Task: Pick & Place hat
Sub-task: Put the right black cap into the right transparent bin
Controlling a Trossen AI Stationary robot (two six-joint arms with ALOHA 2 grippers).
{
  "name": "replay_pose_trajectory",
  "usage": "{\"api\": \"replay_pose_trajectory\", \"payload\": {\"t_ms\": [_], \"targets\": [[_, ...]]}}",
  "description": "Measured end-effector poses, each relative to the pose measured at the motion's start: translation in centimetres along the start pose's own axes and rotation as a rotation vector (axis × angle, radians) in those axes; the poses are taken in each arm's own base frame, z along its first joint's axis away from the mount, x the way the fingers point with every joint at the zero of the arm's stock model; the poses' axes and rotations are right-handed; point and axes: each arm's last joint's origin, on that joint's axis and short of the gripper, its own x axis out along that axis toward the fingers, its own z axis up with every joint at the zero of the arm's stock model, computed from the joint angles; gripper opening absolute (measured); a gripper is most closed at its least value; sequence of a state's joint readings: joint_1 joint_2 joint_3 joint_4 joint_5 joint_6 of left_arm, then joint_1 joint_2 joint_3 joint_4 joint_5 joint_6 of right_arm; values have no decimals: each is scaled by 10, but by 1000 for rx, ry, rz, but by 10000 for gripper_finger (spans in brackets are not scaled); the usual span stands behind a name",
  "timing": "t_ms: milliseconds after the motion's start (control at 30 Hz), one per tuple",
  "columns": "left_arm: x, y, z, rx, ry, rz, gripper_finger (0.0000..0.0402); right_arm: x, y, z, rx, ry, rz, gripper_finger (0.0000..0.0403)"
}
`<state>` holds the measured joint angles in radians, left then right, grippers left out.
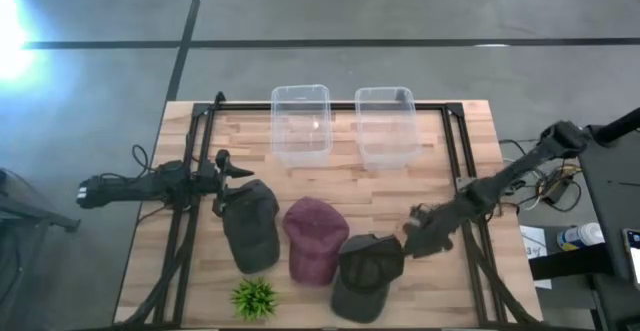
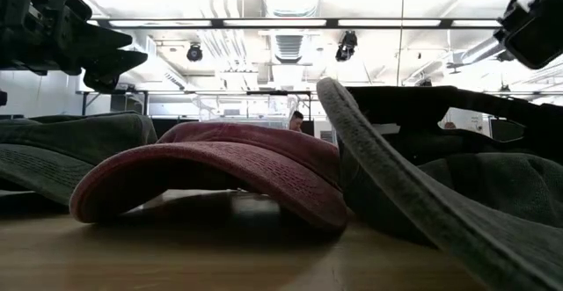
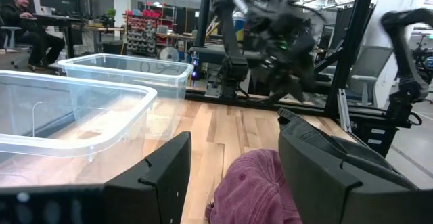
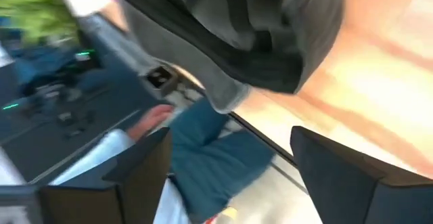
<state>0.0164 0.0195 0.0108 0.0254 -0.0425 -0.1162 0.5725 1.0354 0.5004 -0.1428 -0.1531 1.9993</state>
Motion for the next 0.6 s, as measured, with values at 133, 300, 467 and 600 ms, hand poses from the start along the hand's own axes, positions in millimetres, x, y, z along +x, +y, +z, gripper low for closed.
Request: {"api": "replay_pose_trajectory", "payload": {"t_ms": [133,300,467,600], "targets": [[0,0,0,0,0,0,218,42,20,-21,42,-16,-99,312],[0,0,0,0,0,0,218,93,32,-36,51,-37,-197,306],[0,0,0,0,0,0,218,128,36,-36,37,-85,-234,298],[0,0,0,0,0,0,218,137,34,-31,53,-198,-206,297]]}}
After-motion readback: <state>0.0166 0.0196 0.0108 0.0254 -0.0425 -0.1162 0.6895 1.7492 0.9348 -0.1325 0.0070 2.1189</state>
